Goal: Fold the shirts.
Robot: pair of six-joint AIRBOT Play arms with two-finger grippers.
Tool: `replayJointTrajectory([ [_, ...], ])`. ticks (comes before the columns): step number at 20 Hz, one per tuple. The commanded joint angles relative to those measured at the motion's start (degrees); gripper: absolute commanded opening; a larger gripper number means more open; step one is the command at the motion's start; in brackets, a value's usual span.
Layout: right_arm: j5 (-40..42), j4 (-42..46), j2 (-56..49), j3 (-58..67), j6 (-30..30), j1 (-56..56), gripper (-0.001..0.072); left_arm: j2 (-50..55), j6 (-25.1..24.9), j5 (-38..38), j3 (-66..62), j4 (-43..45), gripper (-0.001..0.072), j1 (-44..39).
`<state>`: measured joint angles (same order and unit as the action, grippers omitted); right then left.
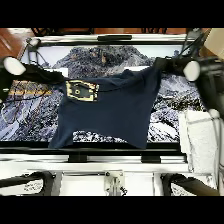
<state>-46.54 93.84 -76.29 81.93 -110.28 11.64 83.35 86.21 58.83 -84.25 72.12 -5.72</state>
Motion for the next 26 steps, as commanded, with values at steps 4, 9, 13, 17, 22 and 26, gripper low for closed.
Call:
replayJointTrajectory([
  [4,-2.62,-8.13,-12.39,-0.55,-4.87,0.83,0.0475,11.96,-4.11,5.31,-0.33,-7.89,0.0457,1.44],
  [9,-25.51,-4.90,-4.50,2.69,10.58,-4.48,0.0514,10.71,-3.17,29.38,-10.01,11.78,0.0561,12.26],
  [13,-43.56,-16.00,2.51,-12.50,21.33,-12.92,0.0514,6.58,-3.72,32.30,5.92,5.42,0.0562,19.80],
  [17,-34.10,-25.49,10.49,-32.17,20.31,-16.20,0.0629,6.23,-8.09,22.34,21.55,-6.82,0.0564,19.98],
  [22,-29.31,-27.41,11.04,-39.34,19.61,-16.04,0.0629,6.47,-9.55,11.39,24.04,-12.87,0.0562,17.81],
  [26,-22.73,-29.27,11.04,-43.82,18.49,-13.35,0.0629,6.58,-9.57,6.71,24.02,-12.85,0.0306,14.34],
])
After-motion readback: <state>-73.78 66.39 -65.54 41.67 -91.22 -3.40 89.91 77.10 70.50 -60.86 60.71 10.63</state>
